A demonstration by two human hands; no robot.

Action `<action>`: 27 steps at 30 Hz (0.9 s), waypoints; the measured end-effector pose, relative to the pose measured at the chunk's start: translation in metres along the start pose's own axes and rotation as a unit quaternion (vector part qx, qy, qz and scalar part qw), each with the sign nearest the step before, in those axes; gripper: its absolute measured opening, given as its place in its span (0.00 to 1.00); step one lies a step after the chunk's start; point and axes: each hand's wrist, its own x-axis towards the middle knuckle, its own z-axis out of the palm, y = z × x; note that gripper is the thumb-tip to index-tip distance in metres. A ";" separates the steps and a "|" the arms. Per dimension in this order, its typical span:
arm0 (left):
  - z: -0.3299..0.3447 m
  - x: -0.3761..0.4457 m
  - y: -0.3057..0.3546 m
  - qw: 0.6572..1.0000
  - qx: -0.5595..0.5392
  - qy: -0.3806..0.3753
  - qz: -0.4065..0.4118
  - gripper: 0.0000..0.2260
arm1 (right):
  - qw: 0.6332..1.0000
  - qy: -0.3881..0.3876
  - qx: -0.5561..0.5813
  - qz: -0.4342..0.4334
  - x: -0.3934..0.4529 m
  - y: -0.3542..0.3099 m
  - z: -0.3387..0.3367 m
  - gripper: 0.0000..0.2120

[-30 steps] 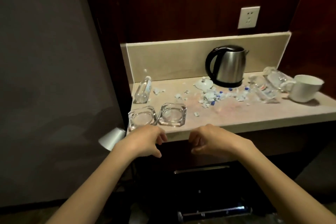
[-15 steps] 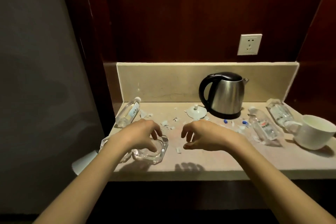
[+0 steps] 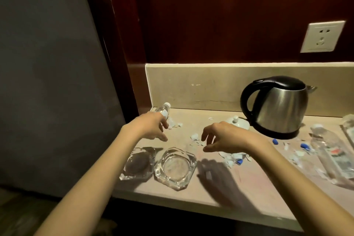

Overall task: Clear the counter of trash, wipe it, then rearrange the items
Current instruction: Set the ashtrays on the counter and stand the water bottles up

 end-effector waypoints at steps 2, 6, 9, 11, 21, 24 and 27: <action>-0.003 0.019 -0.009 0.999 0.007 0.034 -0.024 0.22 | 1.000 -0.001 0.002 -0.001 0.012 0.000 0.000 0.15; -0.001 0.051 -0.023 0.993 0.011 0.080 -0.086 0.22 | 1.000 -0.005 0.017 0.002 0.034 0.001 0.004 0.14; 0.008 0.071 -0.027 0.992 0.010 0.068 -0.103 0.19 | 1.000 -0.009 0.027 0.010 0.046 0.005 0.007 0.14; 0.015 0.085 -0.030 0.991 0.015 0.061 -0.115 0.20 | 0.999 -0.009 0.032 0.017 0.052 0.009 0.007 0.13; 0.021 0.108 -0.049 0.989 -0.045 0.060 -0.130 0.16 | 0.998 0.021 0.058 0.028 0.074 0.024 0.014 0.12; 0.026 0.107 -0.056 0.983 -0.106 0.073 -0.127 0.15 | 0.995 0.034 0.087 0.017 0.079 0.023 0.018 0.13; 0.030 0.099 -0.054 0.971 -0.199 0.079 -0.111 0.14 | 0.990 0.063 0.128 0.005 0.085 0.021 0.020 0.14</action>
